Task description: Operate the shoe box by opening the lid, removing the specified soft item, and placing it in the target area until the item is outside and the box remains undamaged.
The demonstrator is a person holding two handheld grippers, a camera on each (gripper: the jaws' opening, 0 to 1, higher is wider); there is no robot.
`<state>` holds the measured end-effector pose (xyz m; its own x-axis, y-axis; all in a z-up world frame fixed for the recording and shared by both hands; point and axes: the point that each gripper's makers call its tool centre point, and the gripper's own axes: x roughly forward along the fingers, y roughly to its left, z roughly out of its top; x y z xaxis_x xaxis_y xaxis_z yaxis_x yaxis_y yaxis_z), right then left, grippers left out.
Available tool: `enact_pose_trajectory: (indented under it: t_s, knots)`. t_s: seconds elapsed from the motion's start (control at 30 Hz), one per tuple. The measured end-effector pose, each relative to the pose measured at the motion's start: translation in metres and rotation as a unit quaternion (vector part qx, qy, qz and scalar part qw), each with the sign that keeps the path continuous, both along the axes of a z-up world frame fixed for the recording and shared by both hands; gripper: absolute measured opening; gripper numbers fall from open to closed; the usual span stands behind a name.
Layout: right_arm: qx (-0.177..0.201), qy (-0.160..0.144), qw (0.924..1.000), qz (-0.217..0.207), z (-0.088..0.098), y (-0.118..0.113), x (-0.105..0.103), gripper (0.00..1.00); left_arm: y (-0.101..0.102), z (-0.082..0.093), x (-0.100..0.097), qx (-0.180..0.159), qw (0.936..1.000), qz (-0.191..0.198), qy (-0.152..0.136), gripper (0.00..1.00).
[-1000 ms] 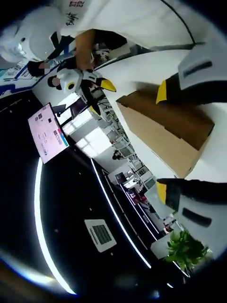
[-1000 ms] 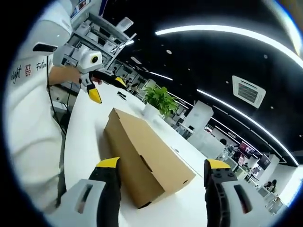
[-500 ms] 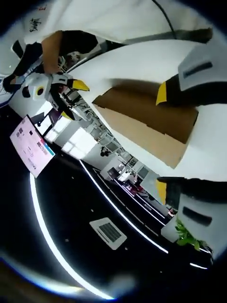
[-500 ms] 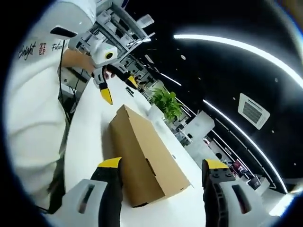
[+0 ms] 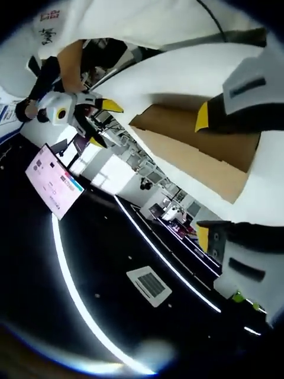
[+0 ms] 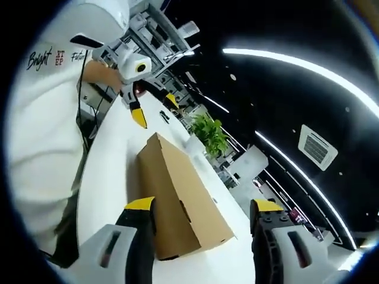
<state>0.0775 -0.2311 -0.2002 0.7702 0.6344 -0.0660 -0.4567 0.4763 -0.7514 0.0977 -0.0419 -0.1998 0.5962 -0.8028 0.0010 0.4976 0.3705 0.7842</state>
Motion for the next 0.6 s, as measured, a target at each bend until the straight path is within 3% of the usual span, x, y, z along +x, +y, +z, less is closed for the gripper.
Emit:
enact_pose_trajectory:
  t_s: [0.13, 0.27, 0.37, 0.47, 0.6]
  knots:
    - [0.020, 0.003, 0.9998, 0.006, 0.004, -0.003, -0.001, 0.63, -0.005, -0.001, 0.004, 0.015, 0.9998, 0.014, 0.000, 0.55]
    - [-0.003, -0.013, 0.9999, -0.009, -0.002, -0.008, 0.002, 0.58, -0.006, -0.002, 0.014, 0.020, 0.9992, 0.032, -0.010, 0.58]
    - [0.005, 0.008, 0.9999, -0.014, -0.016, -0.008, 0.012, 0.59, -0.006, -0.010, 0.021, 0.038, 0.9981, 0.044, -0.022, 0.58]
    - [0.025, 0.021, 0.9995, 0.003, -0.024, -0.002, 0.012, 0.60, -0.008, -0.014, 0.026, 0.028, 0.9984, 0.048, -0.014, 0.58]
    - [-0.009, 0.002, 0.9999, -0.010, -0.028, 0.000, 0.015, 0.62, -0.009, -0.023, 0.028, 0.050, 0.9967, 0.059, -0.026, 0.57]
